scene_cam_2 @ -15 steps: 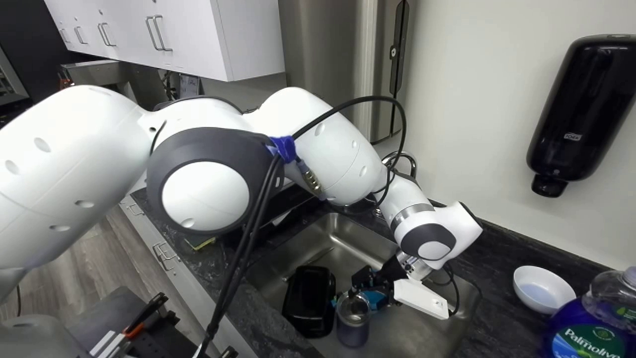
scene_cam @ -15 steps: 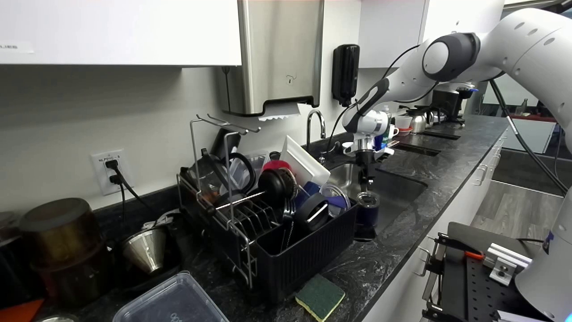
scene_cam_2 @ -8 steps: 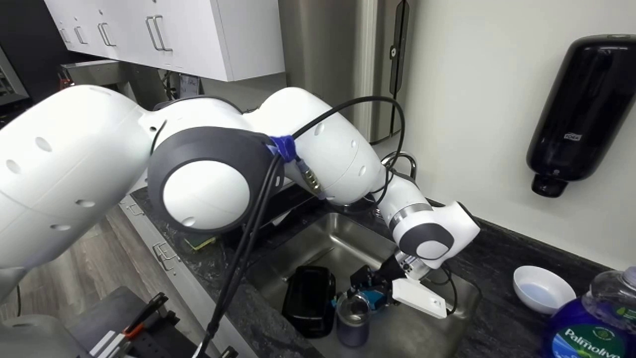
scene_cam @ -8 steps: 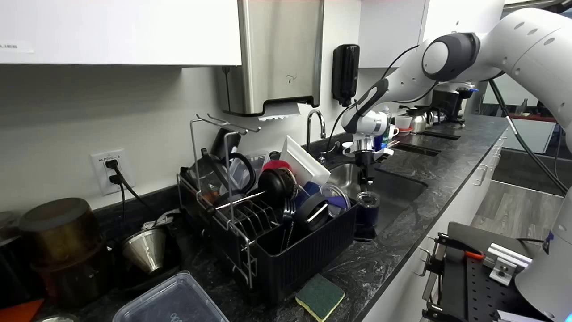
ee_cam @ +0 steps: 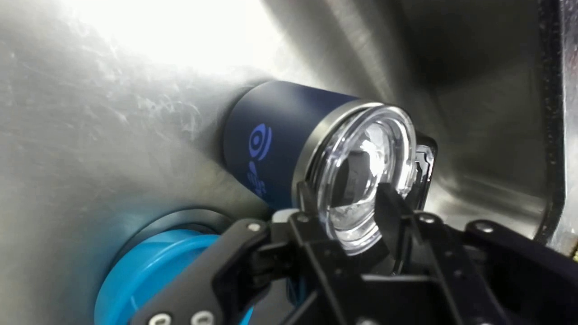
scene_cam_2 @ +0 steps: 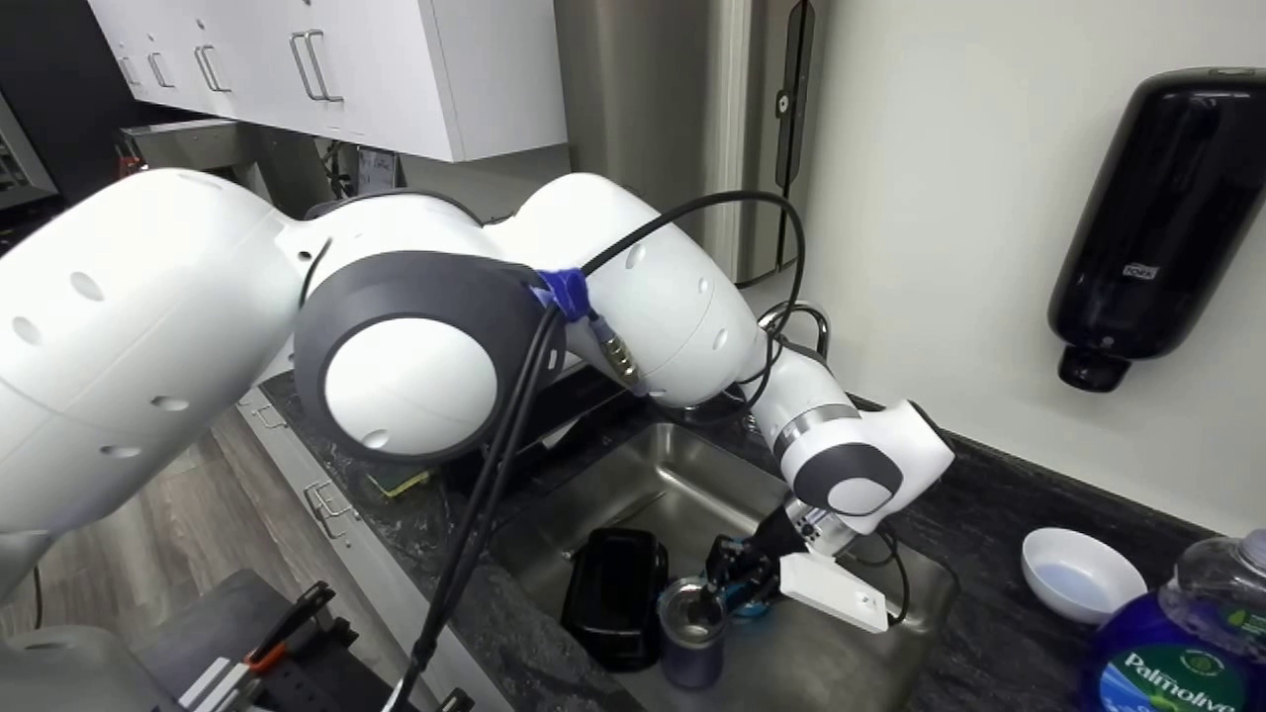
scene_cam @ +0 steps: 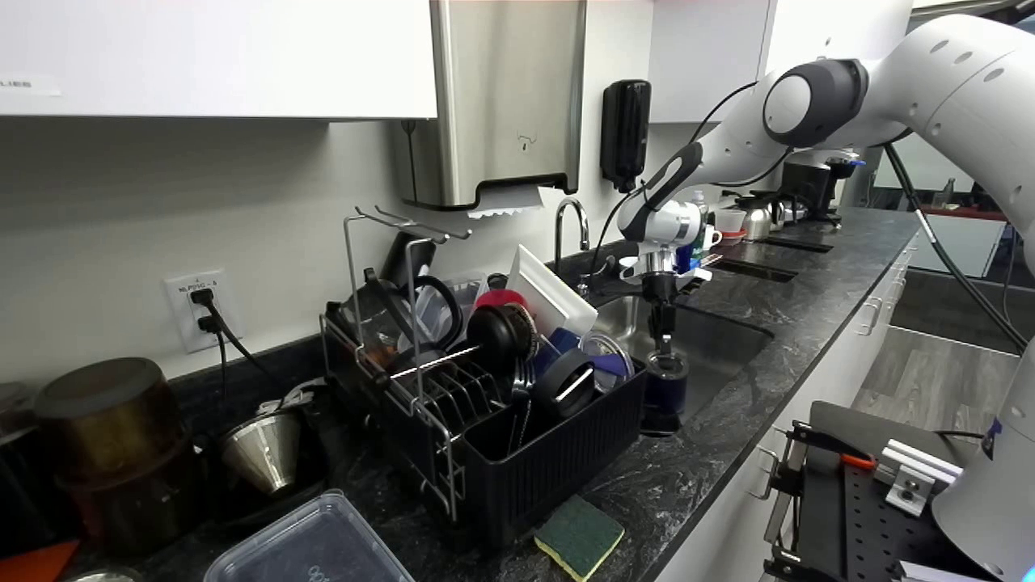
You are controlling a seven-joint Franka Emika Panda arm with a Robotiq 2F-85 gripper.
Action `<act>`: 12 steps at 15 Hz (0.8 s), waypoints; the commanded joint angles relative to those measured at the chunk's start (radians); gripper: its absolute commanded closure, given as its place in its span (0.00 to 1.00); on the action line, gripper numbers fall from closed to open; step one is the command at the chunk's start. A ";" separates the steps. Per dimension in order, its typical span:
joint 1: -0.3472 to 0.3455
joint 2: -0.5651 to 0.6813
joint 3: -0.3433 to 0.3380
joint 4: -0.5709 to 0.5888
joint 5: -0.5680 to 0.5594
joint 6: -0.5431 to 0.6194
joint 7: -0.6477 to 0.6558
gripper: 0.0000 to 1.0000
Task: Move the thermo cup to the left then to the right and remove the lid
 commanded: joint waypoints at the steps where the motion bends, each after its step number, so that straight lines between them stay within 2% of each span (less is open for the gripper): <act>1: 0.014 -0.006 -0.016 -0.011 0.008 0.006 -0.003 0.90; 2: 0.014 -0.009 -0.017 -0.014 0.009 0.008 -0.003 0.96; 4: 0.013 -0.011 -0.017 -0.018 0.010 0.013 -0.002 1.00; 8: 0.009 -0.023 -0.017 -0.035 0.021 0.037 0.004 0.98; 12: -0.002 -0.074 -0.021 -0.100 0.055 0.104 0.015 0.98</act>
